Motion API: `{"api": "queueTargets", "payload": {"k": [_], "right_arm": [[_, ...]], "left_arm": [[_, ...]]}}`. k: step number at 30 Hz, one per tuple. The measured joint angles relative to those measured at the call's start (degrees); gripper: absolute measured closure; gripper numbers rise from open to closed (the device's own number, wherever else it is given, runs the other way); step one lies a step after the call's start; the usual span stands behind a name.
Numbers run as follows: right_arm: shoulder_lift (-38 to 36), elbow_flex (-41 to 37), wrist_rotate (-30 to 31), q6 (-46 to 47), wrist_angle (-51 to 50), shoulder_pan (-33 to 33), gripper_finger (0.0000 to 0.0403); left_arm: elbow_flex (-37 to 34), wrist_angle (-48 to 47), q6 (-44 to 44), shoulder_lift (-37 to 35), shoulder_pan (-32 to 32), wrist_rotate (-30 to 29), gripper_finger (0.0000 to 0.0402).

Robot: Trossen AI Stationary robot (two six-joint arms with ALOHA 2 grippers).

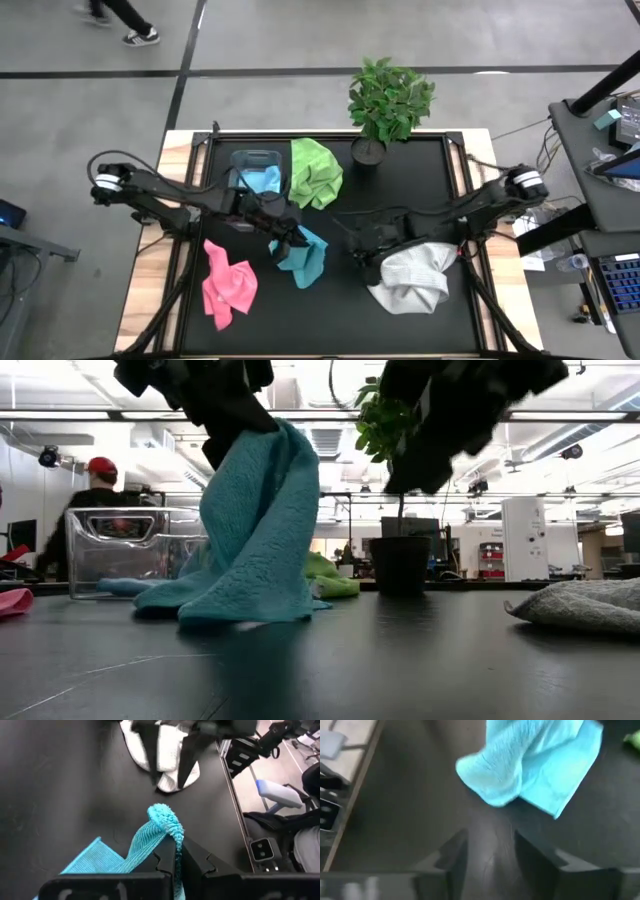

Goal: Fold microfiber towels
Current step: Fold the blue microfiber towel

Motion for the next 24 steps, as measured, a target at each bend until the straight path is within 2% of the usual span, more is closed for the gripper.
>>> {"api": "queueTargets", "payload": {"k": [6,11,17,20,24], "right_arm": [[8.03,0.02,0.0,-0.58,12.03,-0.02,0.0149],[13.72,0.16,-0.05,-1.81,21.75,-0.28,0.012],[18.96,0.74,-0.31,-2.1,26.94,-0.31,0.0131],[20.53,0.74,-0.64,-2.55,28.47,-0.28,0.0151],[21.17,0.72,-3.92,-3.36,29.98,-0.13,0.0194]], "left_arm": [[-0.06,0.04,0.36,-0.05,-1.53,0.04,0.0401],[-0.06,0.34,0.38,-0.27,-2.27,0.05,0.0401],[-0.06,0.35,0.4,-0.3,-2.45,0.09,0.0401],[-0.05,0.34,0.43,-0.79,-2.53,0.46,0.0401],[-0.02,0.33,0.49,-1.78,-2.56,0.7,0.0401]]}}
